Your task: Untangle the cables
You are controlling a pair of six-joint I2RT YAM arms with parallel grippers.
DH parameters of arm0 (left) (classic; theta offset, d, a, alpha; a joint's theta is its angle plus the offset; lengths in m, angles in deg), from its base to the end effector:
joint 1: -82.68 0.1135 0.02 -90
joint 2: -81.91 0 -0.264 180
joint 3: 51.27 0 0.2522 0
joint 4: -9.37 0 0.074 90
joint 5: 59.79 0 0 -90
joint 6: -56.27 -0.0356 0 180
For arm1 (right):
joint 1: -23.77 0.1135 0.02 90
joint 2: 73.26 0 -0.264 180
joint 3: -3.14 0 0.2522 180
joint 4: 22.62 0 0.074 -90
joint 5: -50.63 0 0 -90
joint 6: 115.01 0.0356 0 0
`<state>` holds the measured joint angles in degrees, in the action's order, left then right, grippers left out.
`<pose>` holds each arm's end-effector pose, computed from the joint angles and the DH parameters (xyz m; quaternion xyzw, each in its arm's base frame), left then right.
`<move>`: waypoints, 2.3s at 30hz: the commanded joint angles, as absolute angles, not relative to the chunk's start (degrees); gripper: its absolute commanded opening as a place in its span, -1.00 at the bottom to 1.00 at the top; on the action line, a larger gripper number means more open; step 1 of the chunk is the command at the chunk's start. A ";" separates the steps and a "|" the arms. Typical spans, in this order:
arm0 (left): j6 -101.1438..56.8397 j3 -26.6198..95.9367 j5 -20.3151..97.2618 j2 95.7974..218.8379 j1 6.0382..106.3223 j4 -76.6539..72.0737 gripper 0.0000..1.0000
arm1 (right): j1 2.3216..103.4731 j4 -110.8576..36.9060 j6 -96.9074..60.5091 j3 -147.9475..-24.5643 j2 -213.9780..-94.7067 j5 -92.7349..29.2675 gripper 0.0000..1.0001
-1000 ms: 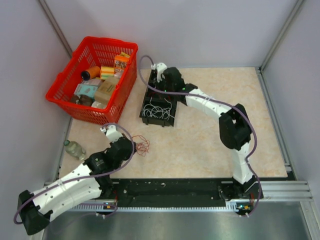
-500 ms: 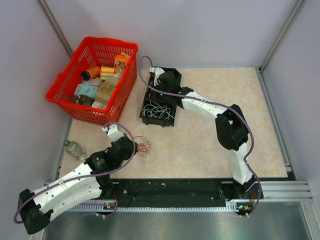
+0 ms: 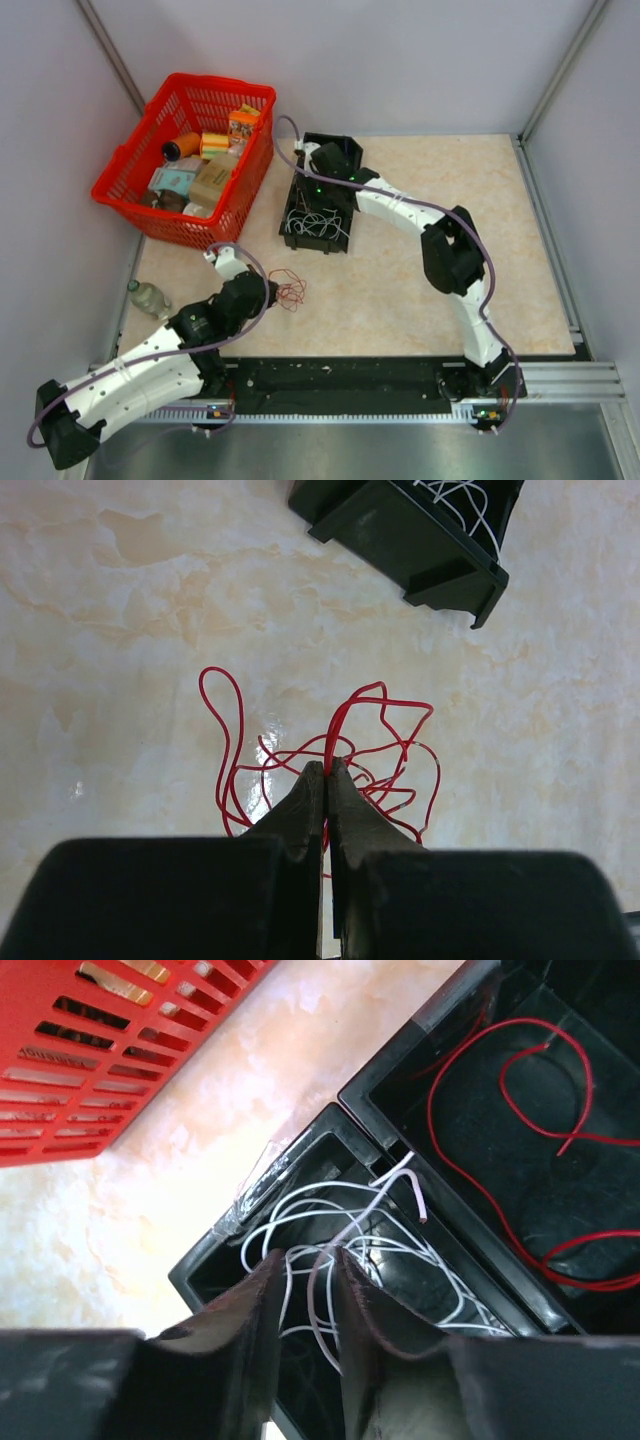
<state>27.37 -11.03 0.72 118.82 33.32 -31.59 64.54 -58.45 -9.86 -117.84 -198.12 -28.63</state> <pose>0.1070 -0.0977 0.2226 -0.2005 0.8518 -0.2203 0.4310 0.3791 0.3357 0.2434 -0.2386 0.8700 0.2732 0.3339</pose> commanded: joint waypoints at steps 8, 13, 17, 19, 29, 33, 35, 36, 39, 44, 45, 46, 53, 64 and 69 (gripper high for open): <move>25.07 -7.10 3.32 119.97 33.55 -27.68 -1.00 | 64.64 -69.51 -11.30 -129.27 -196.40 -27.16 0.31; 25.42 -7.36 4.37 120.41 33.64 -27.16 -1.00 | 63.85 -70.92 -11.04 -127.35 -192.36 -25.40 0.41; 23.67 -7.54 7.17 121.63 33.64 -23.83 -1.00 | 63.67 -71.54 -11.39 -119.73 -184.38 -29.17 0.43; 22.09 -7.28 9.72 123.47 33.72 -21.54 -1.00 | 63.67 -69.18 -10.61 -110.25 -177.54 -27.61 0.43; 17.51 -9.20 22.73 129.72 34.78 -8.63 -1.00 | 66.66 -37.55 -4.99 -58.72 -147.97 -3.00 0.30; 17.60 -9.21 24.93 130.95 34.87 -7.12 -1.00 | 67.01 -32.86 -5.49 -54.83 -147.44 -9.29 0.27; 16.90 -8.69 26.69 131.57 34.87 -7.29 -1.00 | 67.54 -33.30 -7.25 -55.70 -148.14 -11.07 0.17; 16.63 -8.33 27.31 132.00 34.87 -7.73 -1.00 | 67.80 -32.17 -7.52 -55.71 -148.32 -10.99 0.12; 16.10 -7.11 28.36 132.97 34.87 -8.87 -1.00 | 69.29 -31.54 -9.44 -56.40 -148.32 -13.78 0.00; 16.72 -6.13 29.33 134.03 34.87 -9.05 -1.00 | 72.20 -33.83 -11.22 -57.64 -149.28 -16.96 -0.29; 16.80 -6.13 29.51 134.20 34.78 -8.88 -1.00 | 72.55 -33.66 -11.21 -57.64 -149.37 -17.31 -0.45; 16.81 -6.05 29.68 134.38 34.87 -8.79 -1.00 | 72.72 -33.48 -11.30 -57.56 -149.46 -17.23 -0.53; 14.79 -6.39 31.86 133.07 34.87 -9.06 -0.65 | 72.90 -34.27 -10.86 -55.63 -145.34 -21.97 -1.00; 7.67 -6.84 26.87 122.43 35.92 -12.83 0.44 | 72.90 -31.04 -3.67 -52.81 -137.87 -16.45 -1.00; 5.47 -7.10 29.15 126.02 35.83 -9.76 0.40 | 72.81 -29.44 1.52 -53.60 -134.88 -14.42 -1.00</move>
